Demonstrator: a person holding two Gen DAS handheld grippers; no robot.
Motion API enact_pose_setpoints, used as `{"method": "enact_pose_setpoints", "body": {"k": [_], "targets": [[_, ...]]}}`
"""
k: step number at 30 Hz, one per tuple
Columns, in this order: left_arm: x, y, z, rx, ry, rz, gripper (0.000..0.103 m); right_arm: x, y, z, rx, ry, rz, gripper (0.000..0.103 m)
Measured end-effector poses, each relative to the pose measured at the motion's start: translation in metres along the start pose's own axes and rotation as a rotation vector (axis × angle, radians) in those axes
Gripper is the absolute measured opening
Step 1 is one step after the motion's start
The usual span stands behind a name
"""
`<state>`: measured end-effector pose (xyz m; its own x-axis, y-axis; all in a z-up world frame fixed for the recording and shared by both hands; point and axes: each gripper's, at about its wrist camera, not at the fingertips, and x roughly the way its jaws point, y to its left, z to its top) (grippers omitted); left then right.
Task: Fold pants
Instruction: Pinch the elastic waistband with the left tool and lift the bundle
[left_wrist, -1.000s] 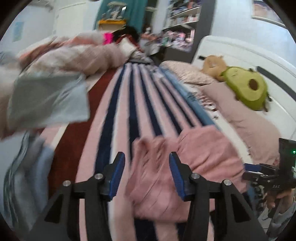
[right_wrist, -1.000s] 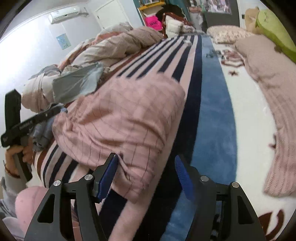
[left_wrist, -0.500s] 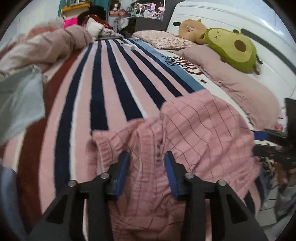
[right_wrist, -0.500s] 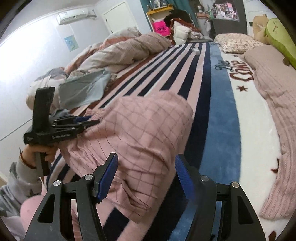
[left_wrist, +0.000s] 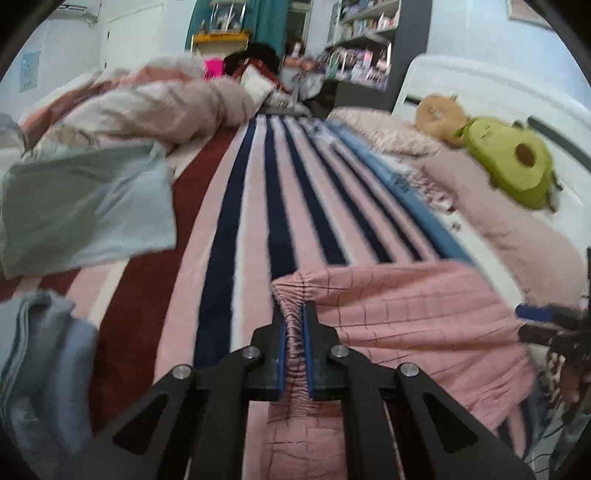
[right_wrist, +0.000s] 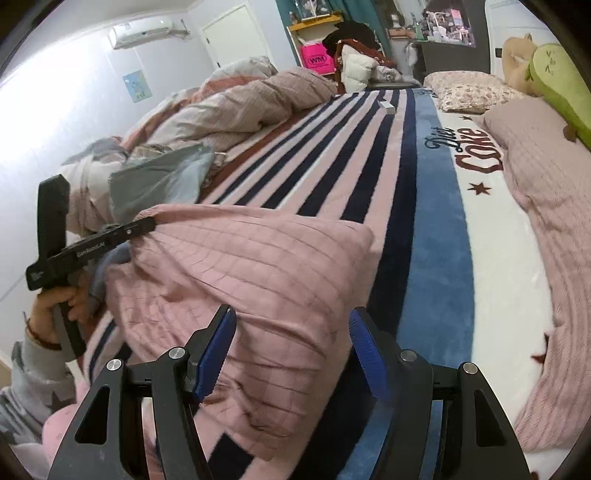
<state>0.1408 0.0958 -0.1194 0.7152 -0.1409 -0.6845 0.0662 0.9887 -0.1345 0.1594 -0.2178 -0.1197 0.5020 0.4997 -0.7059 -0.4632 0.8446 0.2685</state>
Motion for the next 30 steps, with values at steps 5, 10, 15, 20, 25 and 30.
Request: {"method": "enact_pose_setpoints", "body": {"k": [5, 10, 15, 20, 25, 30], "targets": [[-0.006, 0.006, -0.014, -0.005, 0.024, -0.038, 0.038, 0.020, 0.005, -0.011, -0.033, 0.068, -0.026, 0.060], [-0.029, 0.000, -0.039, 0.050, 0.055, -0.129, 0.052, 0.016, 0.000, -0.014, -0.015, 0.071, -0.026, 0.064], [-0.023, 0.007, -0.076, 0.023, 0.131, -0.066, 0.053, 0.017, -0.007, -0.026, 0.015, 0.083, -0.020, 0.068], [-0.032, 0.011, -0.080, -0.012, 0.124, -0.093, 0.052, 0.015, -0.013, -0.032, 0.067, 0.103, 0.010, 0.068], [-0.048, 0.012, -0.051, -0.072, 0.049, -0.194, 0.066, -0.006, -0.010, -0.017, 0.053, 0.035, 0.032, 0.069], [-0.028, -0.001, -0.026, -0.117, 0.052, -0.276, 0.070, -0.001, -0.007, -0.001, 0.054, 0.021, 0.080, 0.077]]}}
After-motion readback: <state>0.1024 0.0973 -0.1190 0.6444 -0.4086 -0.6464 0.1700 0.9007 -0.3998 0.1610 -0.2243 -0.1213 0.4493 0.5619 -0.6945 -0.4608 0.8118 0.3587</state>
